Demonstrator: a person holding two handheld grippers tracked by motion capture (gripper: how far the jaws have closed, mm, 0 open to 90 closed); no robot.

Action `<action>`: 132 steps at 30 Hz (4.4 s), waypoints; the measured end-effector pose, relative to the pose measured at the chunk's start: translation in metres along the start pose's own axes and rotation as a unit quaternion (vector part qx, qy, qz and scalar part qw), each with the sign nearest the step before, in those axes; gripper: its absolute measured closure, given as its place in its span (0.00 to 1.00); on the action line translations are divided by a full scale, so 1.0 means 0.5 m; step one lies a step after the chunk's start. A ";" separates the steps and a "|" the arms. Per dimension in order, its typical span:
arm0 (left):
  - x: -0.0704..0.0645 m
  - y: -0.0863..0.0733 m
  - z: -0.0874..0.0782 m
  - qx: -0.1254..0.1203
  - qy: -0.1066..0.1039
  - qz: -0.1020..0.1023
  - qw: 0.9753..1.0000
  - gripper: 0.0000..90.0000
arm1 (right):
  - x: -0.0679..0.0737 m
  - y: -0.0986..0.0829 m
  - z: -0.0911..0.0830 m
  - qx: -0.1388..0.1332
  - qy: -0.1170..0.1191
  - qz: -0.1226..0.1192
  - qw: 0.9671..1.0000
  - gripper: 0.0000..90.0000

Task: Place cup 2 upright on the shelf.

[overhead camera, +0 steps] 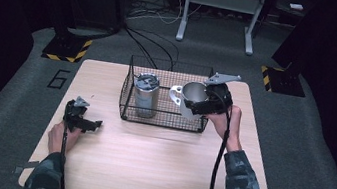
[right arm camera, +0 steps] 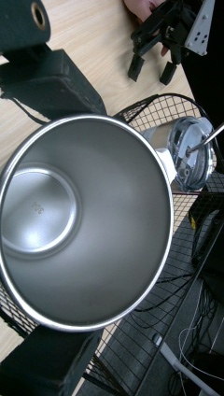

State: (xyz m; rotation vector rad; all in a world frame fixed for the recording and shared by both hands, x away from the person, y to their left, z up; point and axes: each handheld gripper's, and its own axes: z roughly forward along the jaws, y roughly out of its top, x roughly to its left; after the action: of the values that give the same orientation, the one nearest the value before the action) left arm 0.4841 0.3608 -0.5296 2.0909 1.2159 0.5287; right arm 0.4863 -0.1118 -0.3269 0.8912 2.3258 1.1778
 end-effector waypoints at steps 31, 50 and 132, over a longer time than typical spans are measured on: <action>0.000 0.000 0.000 0.000 -0.001 -0.001 1.000 0.00 | -0.037 0.022 0.090 0.014 -0.024 0.025 0.999 0.07; 0.000 0.000 0.001 -0.001 0.000 -0.001 1.000 0.00 | -0.043 0.002 0.159 0.033 -0.047 0.032 0.998 0.07; -0.001 0.000 0.003 -0.009 0.002 -0.010 1.000 0.00 | -0.013 -0.032 0.210 0.085 -0.073 0.081 0.990 0.00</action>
State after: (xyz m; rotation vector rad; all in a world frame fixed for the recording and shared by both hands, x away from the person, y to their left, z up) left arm 0.4847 0.3598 -0.5307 2.0620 1.2278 0.5330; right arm 0.5462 -0.0634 -0.4000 1.2058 2.2953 0.9478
